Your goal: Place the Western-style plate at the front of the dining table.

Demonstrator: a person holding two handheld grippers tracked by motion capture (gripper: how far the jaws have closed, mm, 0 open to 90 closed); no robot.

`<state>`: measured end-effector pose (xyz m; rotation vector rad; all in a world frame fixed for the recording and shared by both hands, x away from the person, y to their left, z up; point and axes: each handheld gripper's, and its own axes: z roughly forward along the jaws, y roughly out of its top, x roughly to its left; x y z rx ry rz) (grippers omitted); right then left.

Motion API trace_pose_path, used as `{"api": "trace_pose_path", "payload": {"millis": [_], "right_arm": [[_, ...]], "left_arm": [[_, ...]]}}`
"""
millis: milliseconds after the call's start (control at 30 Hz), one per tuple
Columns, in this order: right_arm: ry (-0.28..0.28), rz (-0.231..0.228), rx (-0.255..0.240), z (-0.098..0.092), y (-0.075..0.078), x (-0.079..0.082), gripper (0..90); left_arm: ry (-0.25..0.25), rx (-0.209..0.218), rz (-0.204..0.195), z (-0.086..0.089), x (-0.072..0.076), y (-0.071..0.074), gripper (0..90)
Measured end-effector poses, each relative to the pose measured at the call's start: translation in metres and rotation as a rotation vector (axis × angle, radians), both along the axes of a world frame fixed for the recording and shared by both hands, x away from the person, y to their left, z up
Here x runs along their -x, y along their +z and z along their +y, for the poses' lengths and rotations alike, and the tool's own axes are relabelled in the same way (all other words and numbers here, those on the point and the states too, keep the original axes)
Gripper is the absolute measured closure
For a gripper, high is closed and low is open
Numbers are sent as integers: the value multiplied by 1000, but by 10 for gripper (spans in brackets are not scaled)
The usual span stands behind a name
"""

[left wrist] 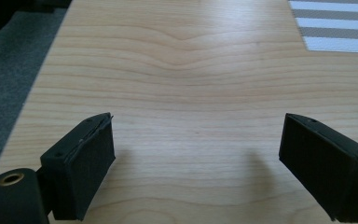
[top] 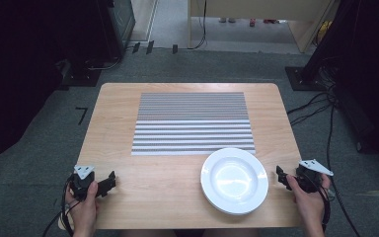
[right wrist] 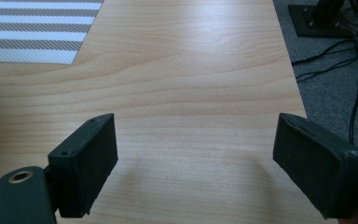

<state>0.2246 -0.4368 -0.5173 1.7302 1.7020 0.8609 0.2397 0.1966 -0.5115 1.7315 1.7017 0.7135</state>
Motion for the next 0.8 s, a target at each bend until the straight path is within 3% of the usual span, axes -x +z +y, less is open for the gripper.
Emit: {"api": "trace_pose_path", "payload": {"millis": [300, 800], "right_arm": [[21, -51, -22, 10, 12, 6, 143], [51, -96, -55, 24, 22, 11, 146]], "left_arm": [[-67, 12, -13, -26, 2, 5, 105], [-154, 35, -15, -65, 3, 8, 105]]}}
